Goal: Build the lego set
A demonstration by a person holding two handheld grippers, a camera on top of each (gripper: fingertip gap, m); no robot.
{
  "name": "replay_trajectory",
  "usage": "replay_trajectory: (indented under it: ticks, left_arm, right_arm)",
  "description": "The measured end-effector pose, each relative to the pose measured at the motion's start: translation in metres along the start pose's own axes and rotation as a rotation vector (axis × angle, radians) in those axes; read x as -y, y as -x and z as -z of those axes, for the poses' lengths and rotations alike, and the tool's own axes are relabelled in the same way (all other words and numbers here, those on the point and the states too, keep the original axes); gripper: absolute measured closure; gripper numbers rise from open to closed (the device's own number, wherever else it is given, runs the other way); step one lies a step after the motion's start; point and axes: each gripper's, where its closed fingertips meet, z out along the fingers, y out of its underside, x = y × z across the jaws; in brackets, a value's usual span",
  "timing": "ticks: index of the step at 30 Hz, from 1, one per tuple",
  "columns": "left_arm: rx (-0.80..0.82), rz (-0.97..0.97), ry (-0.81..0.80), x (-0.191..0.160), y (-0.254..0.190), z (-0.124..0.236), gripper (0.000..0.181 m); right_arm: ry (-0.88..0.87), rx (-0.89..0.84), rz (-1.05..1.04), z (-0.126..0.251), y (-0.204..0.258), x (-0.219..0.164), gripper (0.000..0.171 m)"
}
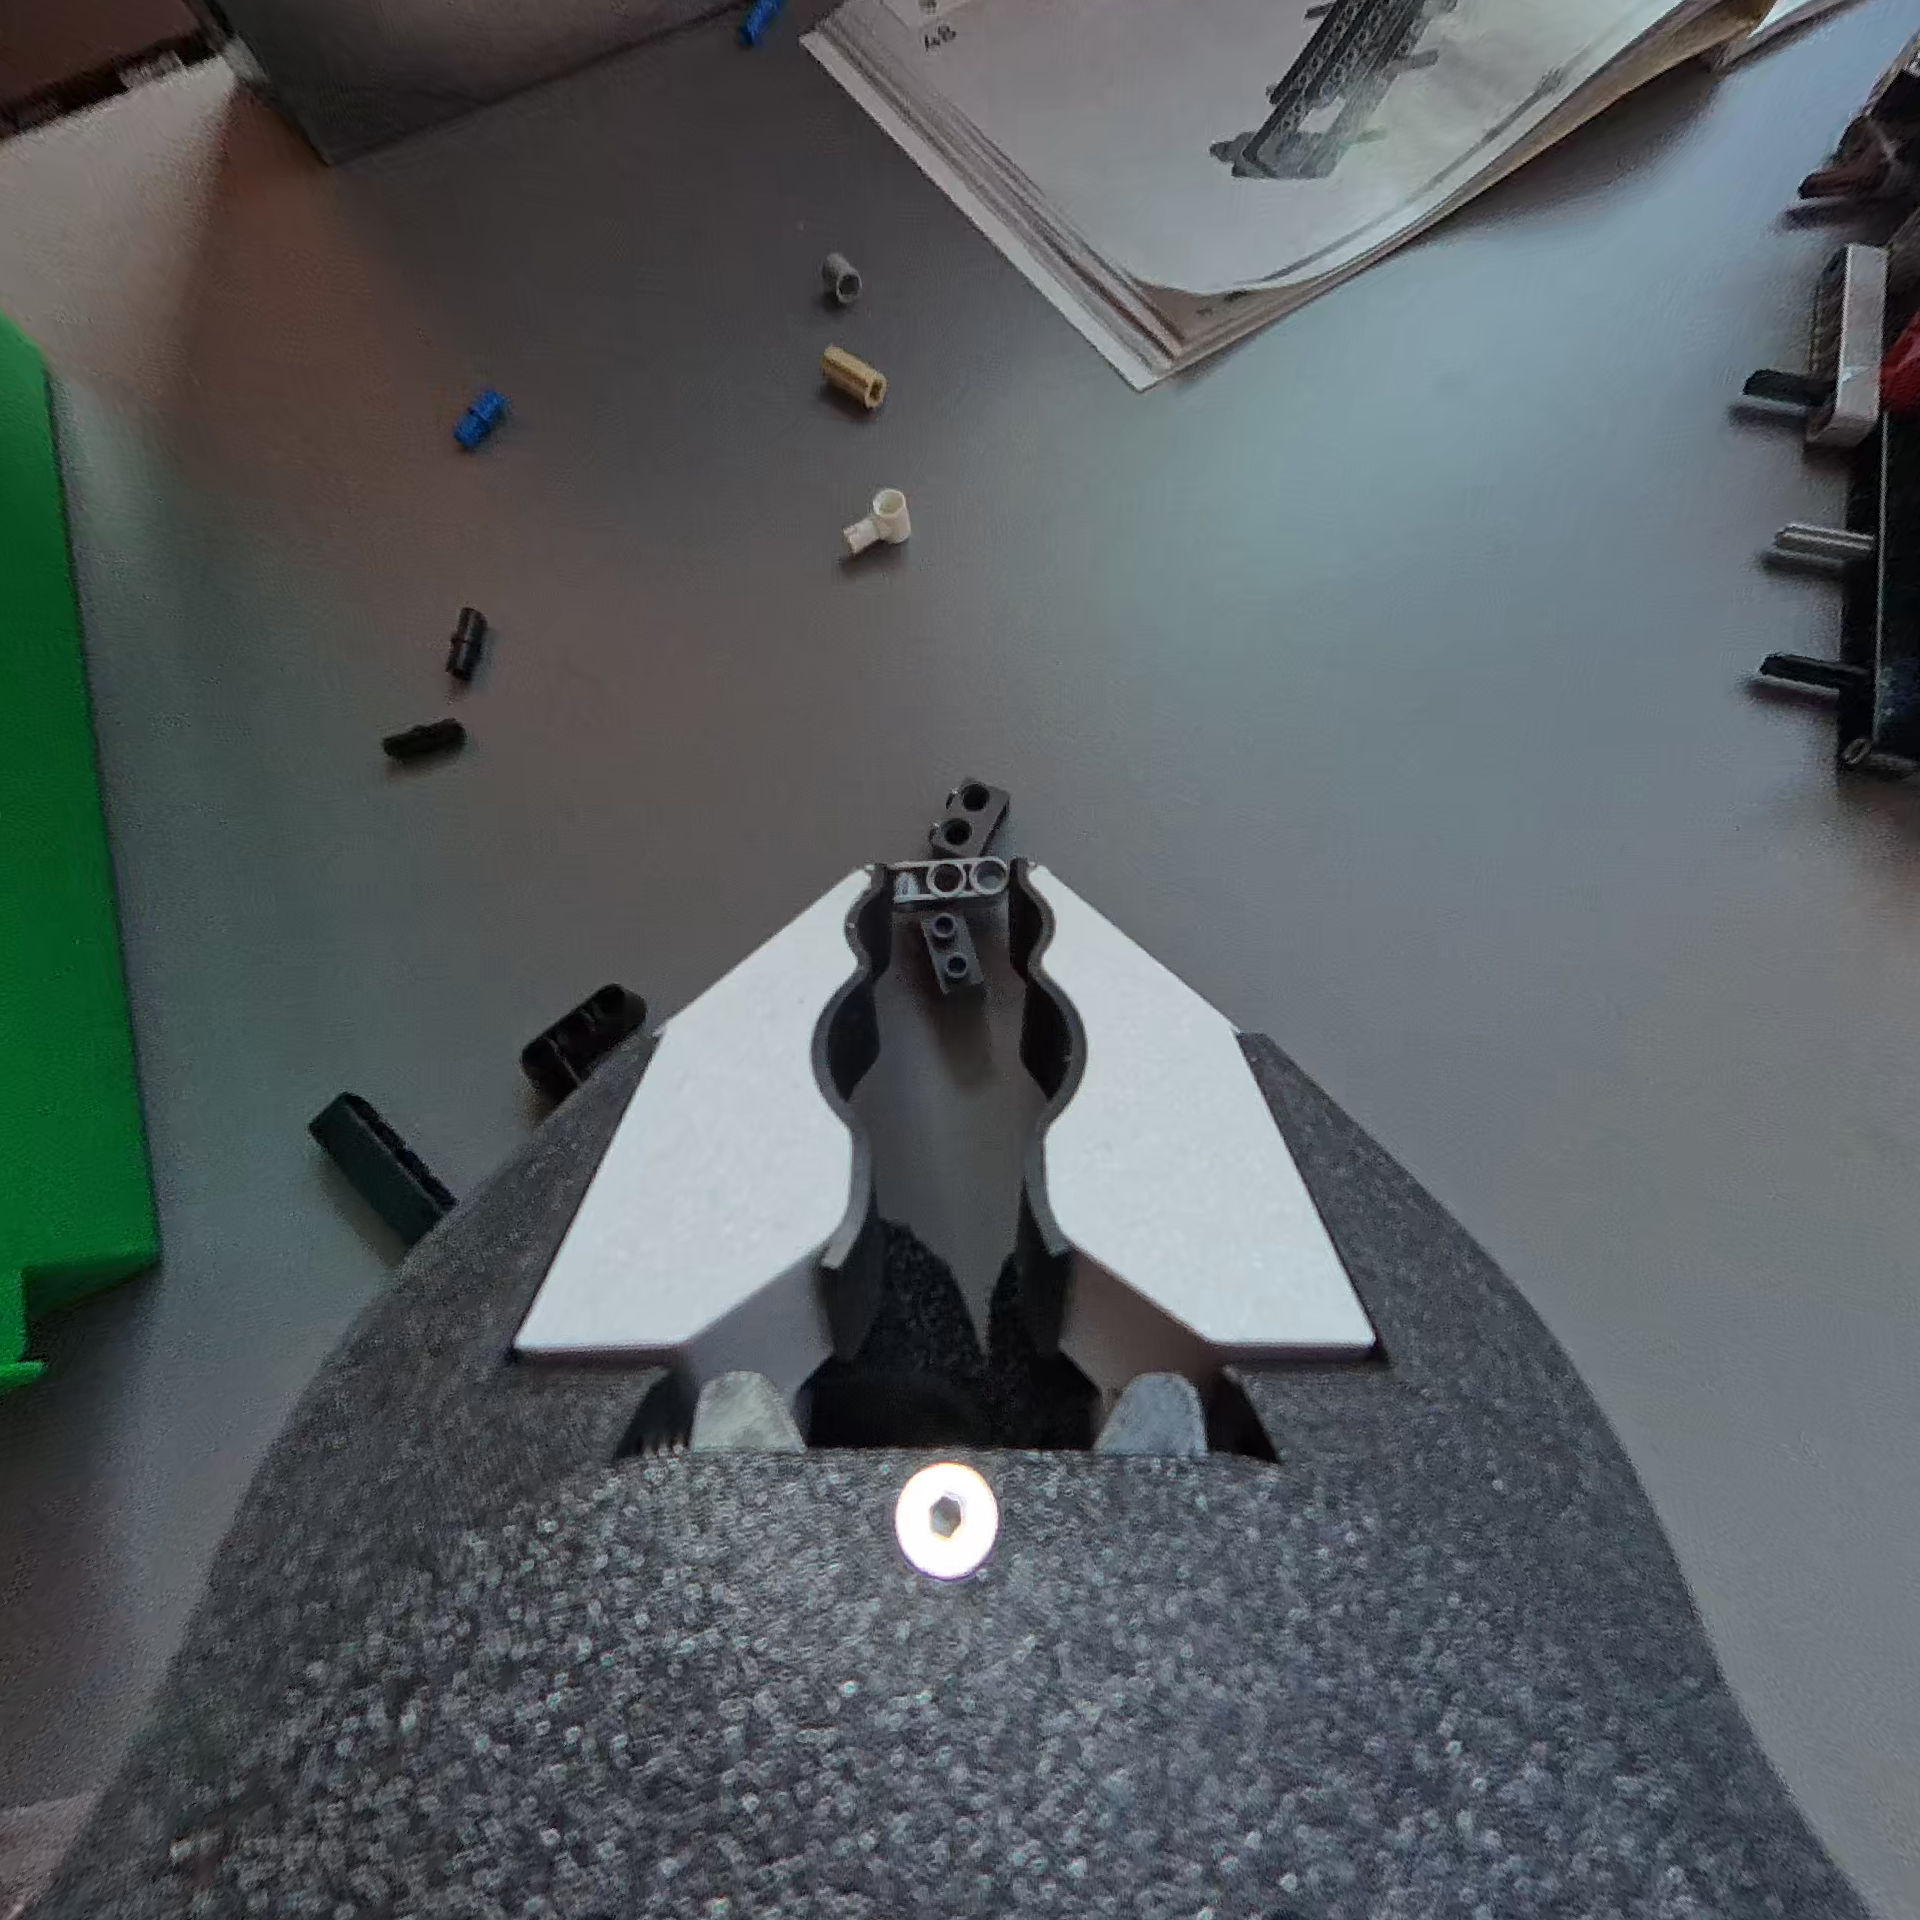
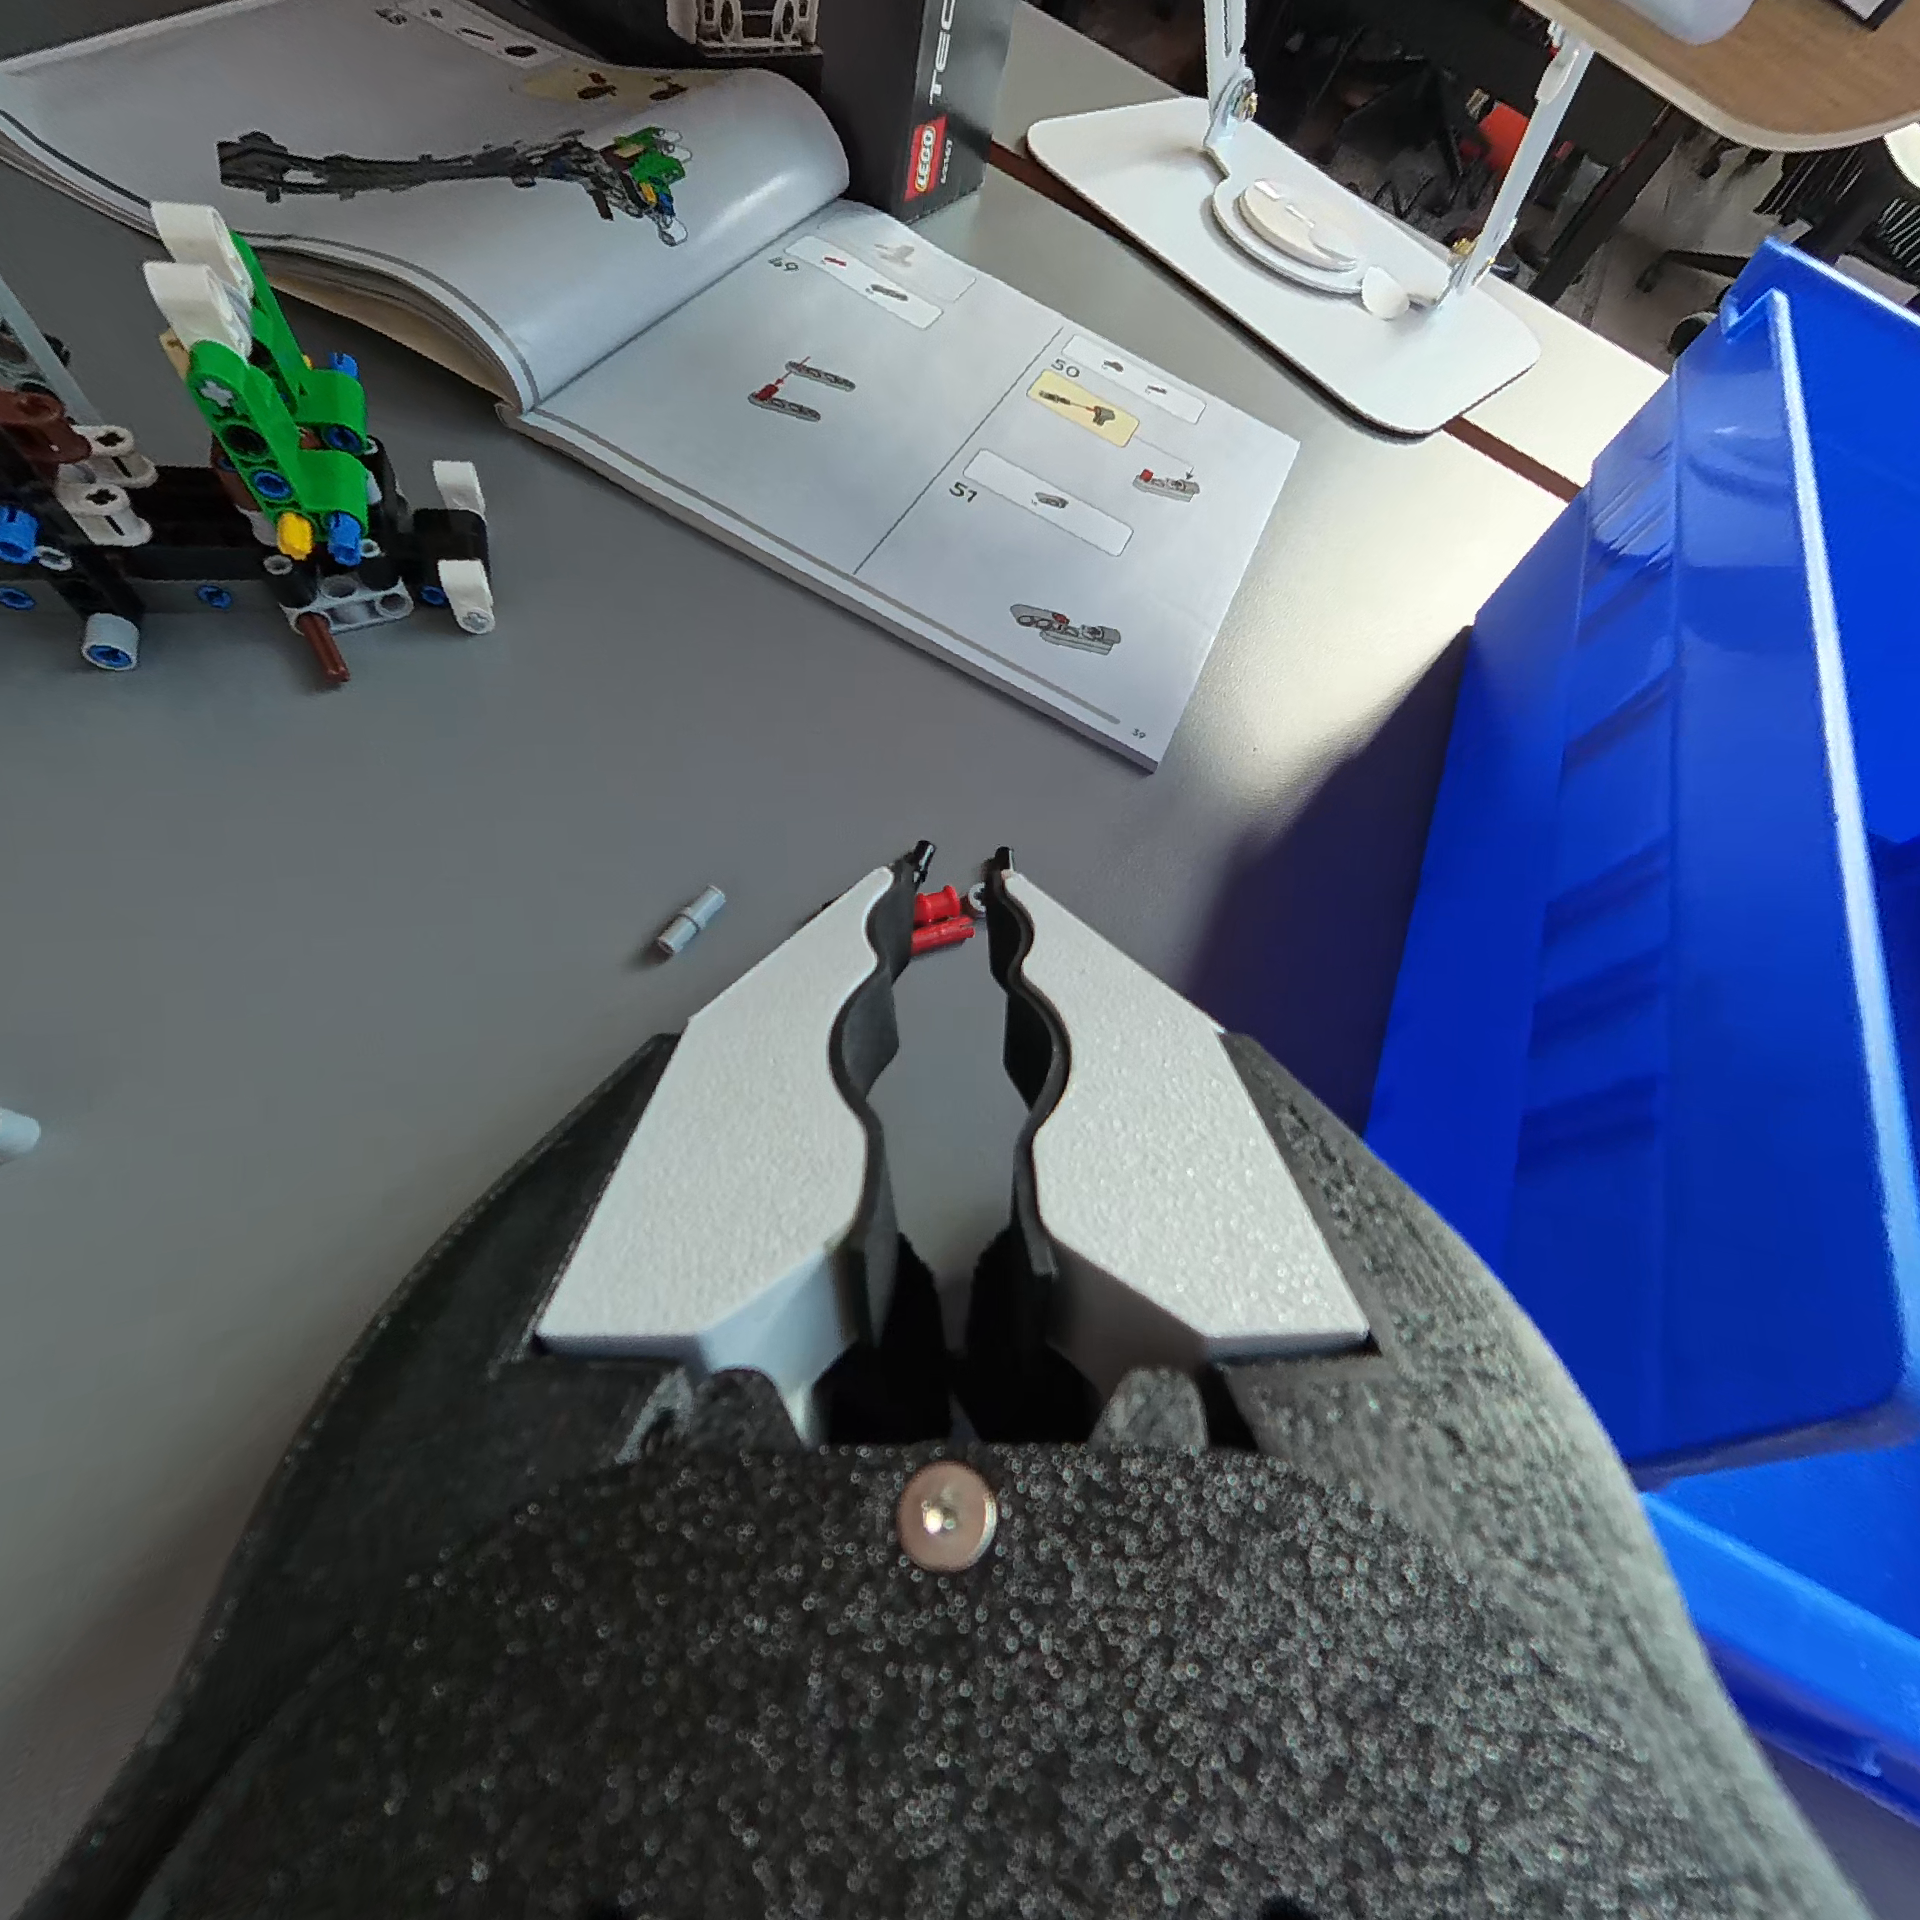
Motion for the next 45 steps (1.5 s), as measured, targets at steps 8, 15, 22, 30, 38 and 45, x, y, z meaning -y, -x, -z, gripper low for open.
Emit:
replay_trajectory:
  ticks: [8,15,22,30,38,45]
  left_arm:
    - [-0.073,-0.367,-0.529,0.092,-0.070,0.056,0.161]
    - [-0.456,-0.413,-0.534,0.125,-0.158,0.042,0.161]
    - [-0.679,-0.583,-0.462,0.158,-0.219,0.005,0.161]
    - [-0.726,-0.564,-0.459,0.172,-0.230,-0.034,0.162]
    - [-0.703,-0.552,-0.399,0.154,-0.219,-0.041,0.161]
    - [-0.777,-0.597,-0.413,0.141,-0.236,-0.030,0.161]
  right_arm:
    - [0.002,-0.001,0.005,0.000,0.000,0.000,0.159]
    - [0.003,-0.008,0.019,0.000,0.001,0.000,0.159]
    - [-0.001,-0.005,0.026,0.000,0.002,0.000,0.159]
    - [0.000,0.002,0.015,0.000,0.001,0.000,0.160]
    - [0.004,0.003,0.042,-0.001,0.004,-0.001,0.162]
    - [0.002,-0.001,0.059,-0.001,0.006,-0.001,0.162]
